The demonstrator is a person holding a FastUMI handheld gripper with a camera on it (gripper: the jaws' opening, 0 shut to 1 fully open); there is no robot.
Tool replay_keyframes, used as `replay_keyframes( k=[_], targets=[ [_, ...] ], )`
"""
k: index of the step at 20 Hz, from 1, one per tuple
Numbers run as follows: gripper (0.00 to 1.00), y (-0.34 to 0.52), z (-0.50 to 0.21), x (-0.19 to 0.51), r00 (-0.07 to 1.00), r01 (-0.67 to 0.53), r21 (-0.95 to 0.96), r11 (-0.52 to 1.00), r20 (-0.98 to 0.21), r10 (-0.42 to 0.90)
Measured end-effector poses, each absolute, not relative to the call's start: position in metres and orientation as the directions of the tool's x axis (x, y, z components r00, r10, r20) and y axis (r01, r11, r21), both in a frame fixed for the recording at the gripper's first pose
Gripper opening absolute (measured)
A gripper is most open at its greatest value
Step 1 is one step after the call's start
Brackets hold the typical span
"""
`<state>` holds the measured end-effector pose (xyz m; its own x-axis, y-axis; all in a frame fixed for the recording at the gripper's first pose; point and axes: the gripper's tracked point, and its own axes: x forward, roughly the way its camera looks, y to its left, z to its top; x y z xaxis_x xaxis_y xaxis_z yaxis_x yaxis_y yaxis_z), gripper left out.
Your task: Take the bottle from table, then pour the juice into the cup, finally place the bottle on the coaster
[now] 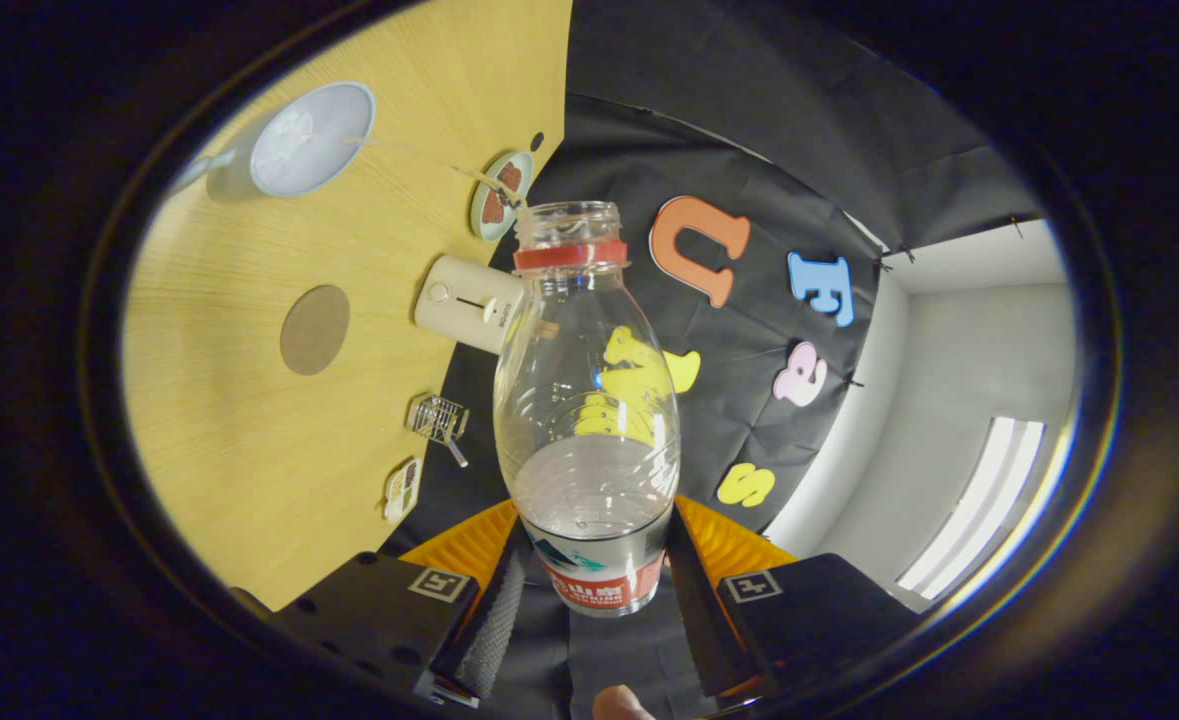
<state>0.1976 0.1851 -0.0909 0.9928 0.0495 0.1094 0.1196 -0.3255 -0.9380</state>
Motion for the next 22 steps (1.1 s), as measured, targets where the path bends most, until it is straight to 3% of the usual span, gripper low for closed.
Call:
replay_keyframes(
  k=[22],
  targets=[
    [0.78,0.205,-0.068,0.197,0.985,0.173,-0.914,-0.368,0.150,0.090]
  ],
)
